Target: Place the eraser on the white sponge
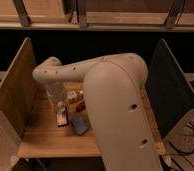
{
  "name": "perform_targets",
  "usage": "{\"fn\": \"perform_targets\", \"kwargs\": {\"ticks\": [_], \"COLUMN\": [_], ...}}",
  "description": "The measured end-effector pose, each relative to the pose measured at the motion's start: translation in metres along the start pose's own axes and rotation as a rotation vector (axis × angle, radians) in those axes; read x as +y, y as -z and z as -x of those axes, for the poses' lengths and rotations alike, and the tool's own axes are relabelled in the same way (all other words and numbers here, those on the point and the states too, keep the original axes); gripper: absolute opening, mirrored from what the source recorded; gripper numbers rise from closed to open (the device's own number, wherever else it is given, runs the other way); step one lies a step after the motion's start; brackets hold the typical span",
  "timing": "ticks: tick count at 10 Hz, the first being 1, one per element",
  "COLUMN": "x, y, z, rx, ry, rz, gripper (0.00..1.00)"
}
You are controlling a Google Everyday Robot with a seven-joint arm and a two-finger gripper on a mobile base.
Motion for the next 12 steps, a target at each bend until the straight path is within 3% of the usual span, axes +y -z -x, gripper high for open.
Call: {"fn": "perform_targets", "kwargs": {"ticks": [3,6,9,12], "x": [-0.036,-0.043,-0.029,-0.032], "y": [-0.008,-0.030,-0.048,-0.056], "z": [-0.025,-0.038,-0.034,-0.028], "rx": [0.068,0.145,0.186,0.206], "ry": [-0.098,-0.144,-0.103,-0.106], "rz": [-0.056,-0.073,-0.066,-0.085], "gripper": [0.15,0.15,0.15,0.15]}}
